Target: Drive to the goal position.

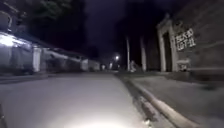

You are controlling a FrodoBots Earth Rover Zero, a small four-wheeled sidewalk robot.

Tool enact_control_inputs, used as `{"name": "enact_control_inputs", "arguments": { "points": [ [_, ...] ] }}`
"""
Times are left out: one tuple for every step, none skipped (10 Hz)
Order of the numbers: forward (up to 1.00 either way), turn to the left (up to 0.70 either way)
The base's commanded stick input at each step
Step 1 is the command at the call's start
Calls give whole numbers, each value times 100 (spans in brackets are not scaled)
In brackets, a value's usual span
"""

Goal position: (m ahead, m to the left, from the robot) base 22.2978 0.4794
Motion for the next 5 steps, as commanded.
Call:
{"name": "enact_control_inputs", "arguments": {
  "points": [
    [70, 0],
    [70, 0],
    [70, 0],
    [70, 0],
    [70, 0]
  ]
}}
